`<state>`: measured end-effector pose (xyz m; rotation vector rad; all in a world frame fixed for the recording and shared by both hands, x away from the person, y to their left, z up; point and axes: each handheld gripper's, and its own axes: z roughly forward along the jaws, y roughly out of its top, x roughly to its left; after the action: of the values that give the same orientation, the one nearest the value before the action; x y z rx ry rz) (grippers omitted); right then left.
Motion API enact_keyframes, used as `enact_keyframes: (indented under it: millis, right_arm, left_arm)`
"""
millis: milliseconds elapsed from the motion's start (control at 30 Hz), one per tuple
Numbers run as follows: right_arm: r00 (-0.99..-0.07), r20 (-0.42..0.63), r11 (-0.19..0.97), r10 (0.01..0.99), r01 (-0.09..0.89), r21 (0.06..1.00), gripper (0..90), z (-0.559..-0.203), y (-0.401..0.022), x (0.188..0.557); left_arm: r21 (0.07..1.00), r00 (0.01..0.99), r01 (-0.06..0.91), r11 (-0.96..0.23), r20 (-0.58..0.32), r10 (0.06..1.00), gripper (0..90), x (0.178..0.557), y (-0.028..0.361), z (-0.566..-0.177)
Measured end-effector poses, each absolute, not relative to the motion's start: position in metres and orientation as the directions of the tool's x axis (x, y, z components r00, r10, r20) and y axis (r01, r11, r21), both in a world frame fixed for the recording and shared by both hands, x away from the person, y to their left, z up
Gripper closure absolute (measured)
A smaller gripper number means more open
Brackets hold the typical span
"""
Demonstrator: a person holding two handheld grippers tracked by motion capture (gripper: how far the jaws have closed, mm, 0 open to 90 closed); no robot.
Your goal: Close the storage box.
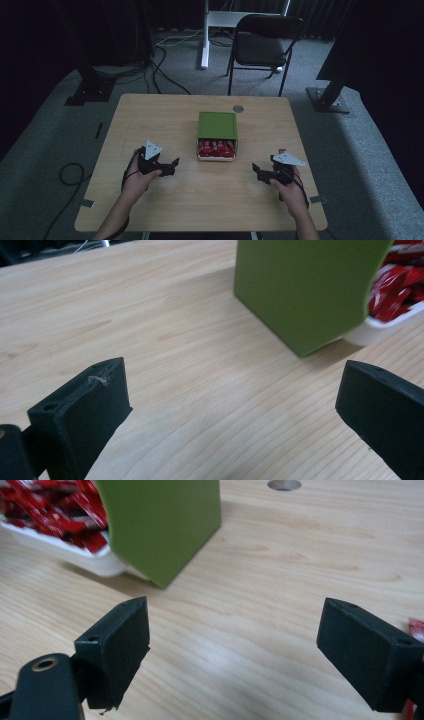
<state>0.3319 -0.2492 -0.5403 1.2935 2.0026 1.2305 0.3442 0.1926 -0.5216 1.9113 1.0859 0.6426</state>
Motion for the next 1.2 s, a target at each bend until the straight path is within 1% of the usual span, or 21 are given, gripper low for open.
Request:
enact_keyframes:
  millis: [567, 633, 733, 900, 1133, 1200]
  right_arm:
    - [-0.433, 0.079, 0.175, 0.898, 0.517, 0.838, 13.2, -0.558, -0.267, 0.318]
    - [-0.431, 0.068, 0.185, 0.9, 0.518, 0.835, 13.2, -0.56, -0.268, 0.317]
    - [-0.429, 0.068, 0.188, 0.901, 0.527, 0.829, 13.2, -0.563, -0.271, 0.315]
    - [-0.422, 0.057, 0.202, 0.905, 0.543, 0.815, 13.3, -0.566, -0.274, 0.31]
    - [-0.413, 0.041, 0.224, 0.91, 0.571, 0.79, 13.3, -0.567, -0.277, 0.306]
    - [-0.41, 0.04, 0.223, 0.911, 0.573, 0.789, 13.2, -0.567, -0.277, 0.306]
  left_arm:
    - [0.792, 0.4, 0.551, -0.263, 0.027, 0.916, 1.4, 0.334, 0.231, -0.539]
    - [0.78, 0.396, 0.57, -0.256, 0.012, 0.918, 1.4, 0.331, 0.237, -0.542]
    - [0.764, 0.367, 0.594, -0.253, 0.023, 0.93, 1.4, 0.329, 0.244, -0.546]
    - [0.755, 0.312, 0.622, -0.209, 0.005, 0.95, 1.4, 0.323, 0.259, -0.551]
    - [0.75, 0.236, 0.635, -0.182, 0.035, 0.971, 1.4, 0.312, 0.272, -0.554]
    - [0.751, 0.223, 0.638, -0.168, 0.029, 0.974, 1.4, 0.31, 0.274, -0.554]
